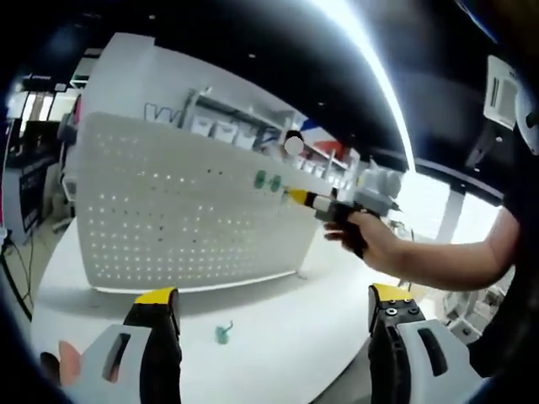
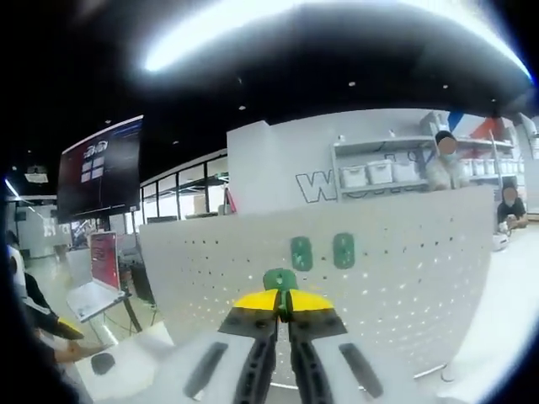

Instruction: Insert the hook assembly into the mounting plate slot until the hook locks in place.

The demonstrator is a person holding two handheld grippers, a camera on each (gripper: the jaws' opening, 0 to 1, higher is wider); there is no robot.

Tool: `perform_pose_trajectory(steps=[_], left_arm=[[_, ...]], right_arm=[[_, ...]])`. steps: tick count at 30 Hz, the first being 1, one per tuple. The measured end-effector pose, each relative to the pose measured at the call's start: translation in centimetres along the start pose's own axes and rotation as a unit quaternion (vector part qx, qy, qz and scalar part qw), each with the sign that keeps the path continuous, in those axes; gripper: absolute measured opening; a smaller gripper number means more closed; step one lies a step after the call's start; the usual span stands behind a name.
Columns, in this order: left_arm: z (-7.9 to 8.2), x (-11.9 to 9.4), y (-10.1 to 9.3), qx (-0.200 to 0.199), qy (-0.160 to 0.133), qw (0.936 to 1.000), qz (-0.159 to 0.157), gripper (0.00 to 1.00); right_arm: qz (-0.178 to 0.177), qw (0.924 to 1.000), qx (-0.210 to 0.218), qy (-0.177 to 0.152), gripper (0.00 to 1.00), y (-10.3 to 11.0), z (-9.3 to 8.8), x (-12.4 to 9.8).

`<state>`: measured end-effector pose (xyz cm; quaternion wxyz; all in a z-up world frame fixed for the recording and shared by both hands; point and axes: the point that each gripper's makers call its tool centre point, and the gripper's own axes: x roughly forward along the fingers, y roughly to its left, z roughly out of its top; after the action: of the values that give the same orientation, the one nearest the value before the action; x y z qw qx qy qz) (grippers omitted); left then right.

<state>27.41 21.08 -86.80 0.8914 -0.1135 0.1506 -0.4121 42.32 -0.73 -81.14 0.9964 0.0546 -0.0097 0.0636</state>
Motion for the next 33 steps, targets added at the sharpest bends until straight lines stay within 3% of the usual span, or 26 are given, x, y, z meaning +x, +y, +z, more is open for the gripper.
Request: perform_pose_trajectory(steps=[2, 33], left_arm=[[-0.3, 0.1, 0.1, 0.003, 0.006, 1.0000, 0.002, 0.93], [-1.0, 0.4, 2.4, -0.006, 0.026, 0.9993, 0.026, 0.89]], right_arm=[[-0.005, 0.9998, 0.018, -0.003, 0.01, -0.5, 0.2, 0.3], [-0.075, 0.9967, 0.005, -0.029, 0.01, -8.7, 2.0, 3.1]])
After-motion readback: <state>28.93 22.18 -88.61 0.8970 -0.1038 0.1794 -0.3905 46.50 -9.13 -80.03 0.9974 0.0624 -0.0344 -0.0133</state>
